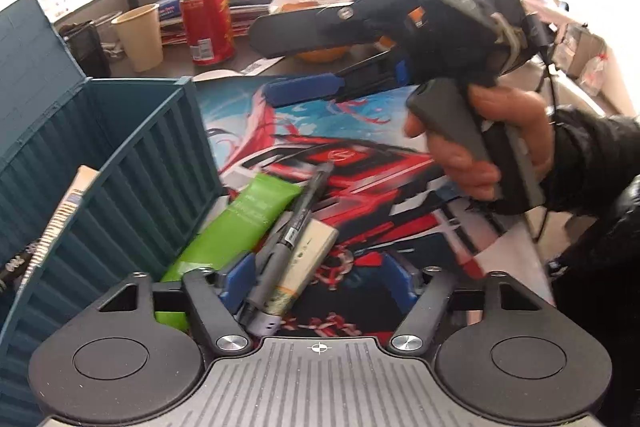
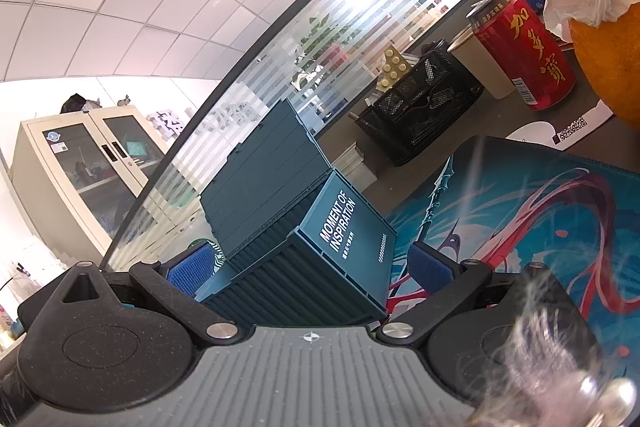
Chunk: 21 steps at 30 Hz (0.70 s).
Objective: Organize rigid objects
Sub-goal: 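Open the left gripper and move it toward the green tube and pens, then grasp the thin black pen with the left gripper and lift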
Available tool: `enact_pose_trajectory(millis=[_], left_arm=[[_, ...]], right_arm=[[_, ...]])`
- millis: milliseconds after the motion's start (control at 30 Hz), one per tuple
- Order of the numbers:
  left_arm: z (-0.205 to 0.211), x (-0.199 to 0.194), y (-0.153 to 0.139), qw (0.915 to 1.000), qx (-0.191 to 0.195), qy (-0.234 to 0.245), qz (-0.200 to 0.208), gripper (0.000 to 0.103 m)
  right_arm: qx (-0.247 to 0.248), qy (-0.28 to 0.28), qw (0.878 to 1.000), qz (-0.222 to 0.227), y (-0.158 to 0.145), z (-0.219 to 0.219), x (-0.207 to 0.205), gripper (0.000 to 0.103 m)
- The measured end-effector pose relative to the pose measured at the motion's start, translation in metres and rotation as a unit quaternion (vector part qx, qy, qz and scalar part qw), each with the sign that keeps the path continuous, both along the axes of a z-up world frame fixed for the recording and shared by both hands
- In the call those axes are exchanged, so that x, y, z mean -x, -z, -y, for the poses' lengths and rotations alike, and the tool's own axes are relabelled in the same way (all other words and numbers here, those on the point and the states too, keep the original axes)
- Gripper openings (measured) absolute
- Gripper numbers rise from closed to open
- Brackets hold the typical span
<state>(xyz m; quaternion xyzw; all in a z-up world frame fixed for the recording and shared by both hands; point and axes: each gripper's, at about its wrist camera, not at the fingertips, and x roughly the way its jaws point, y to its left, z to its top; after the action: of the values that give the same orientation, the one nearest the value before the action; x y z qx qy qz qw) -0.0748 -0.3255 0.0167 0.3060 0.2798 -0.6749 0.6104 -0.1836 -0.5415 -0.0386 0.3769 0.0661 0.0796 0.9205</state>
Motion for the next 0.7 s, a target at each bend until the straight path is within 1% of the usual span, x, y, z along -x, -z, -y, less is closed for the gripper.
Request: enact_pose_trajectory(millis=[33, 67, 200, 267, 300, 333, 367, 433, 467, 533, 600, 667, 700], left_arm=[[-0.001, 0.001, 0.0, 1.0, -0.002, 0.005, -0.005, 0.057], [-0.001, 0.004, 0.0, 0.9999, -0.004, 0.011, -0.011, 0.056], [-0.002, 0.015, -0.001, 0.9993, -0.005, 0.032, -0.018, 0.055], [0.0, 0.017, 0.0, 0.9994, -0.005, 0.03, -0.016, 0.054], [0.003, 0.017, 0.0, 0.9997, -0.005, 0.021, -0.013, 0.053], [0.005, 0.016, 0.0, 0.9998, -0.005, 0.013, -0.014, 0.048], [0.008, 0.014, -0.001, 0.9998, -0.004, 0.001, -0.017, 0.04], [0.013, 0.01, -0.002, 0.9995, -0.003, -0.023, -0.021, 0.032], [0.014, 0.011, -0.002, 0.9995, -0.003, -0.028, -0.017, 0.029], [0.016, 0.013, -0.001, 0.9996, -0.002, -0.028, -0.006, 0.029], [0.017, 0.02, 0.0, 0.9995, -0.002, -0.026, 0.019, 0.025], [0.018, 0.025, 0.001, 0.9986, -0.003, -0.033, 0.041, 0.018], [0.018, 0.026, 0.001, 0.998, -0.002, -0.041, 0.047, 0.016]], right_arm=[[0.001, 0.0, 1.0, 0.0, 0.0, 0.0, 0.0, 0.103], [0.001, 0.0, 1.0, -0.001, 0.0, 0.0, 0.0, 0.103], [0.002, 0.001, 1.0, -0.001, 0.0, 0.0, 0.0, 0.103], [0.001, 0.0, 1.0, -0.001, 0.0, 0.0, 0.0, 0.103], [0.001, 0.0, 1.0, -0.001, 0.001, 0.0, 0.0, 0.103], [0.001, 0.0, 1.0, 0.0, 0.0, 0.0, 0.0, 0.103], [0.001, 0.0, 1.0, -0.001, 0.0, 0.0, 0.0, 0.103], [-0.001, 0.002, 1.0, 0.0, 0.001, 0.001, 0.0, 0.103], [-0.003, 0.003, 1.0, 0.001, 0.001, 0.001, 0.0, 0.103], [-0.006, 0.003, 1.0, 0.002, 0.001, 0.002, 0.001, 0.103], [-0.006, 0.003, 1.0, 0.002, 0.001, 0.002, 0.001, 0.103], [-0.006, 0.002, 1.0, 0.002, 0.001, 0.002, 0.001, 0.103], [-0.006, 0.002, 1.0, 0.002, 0.001, 0.002, 0.001, 0.103]])
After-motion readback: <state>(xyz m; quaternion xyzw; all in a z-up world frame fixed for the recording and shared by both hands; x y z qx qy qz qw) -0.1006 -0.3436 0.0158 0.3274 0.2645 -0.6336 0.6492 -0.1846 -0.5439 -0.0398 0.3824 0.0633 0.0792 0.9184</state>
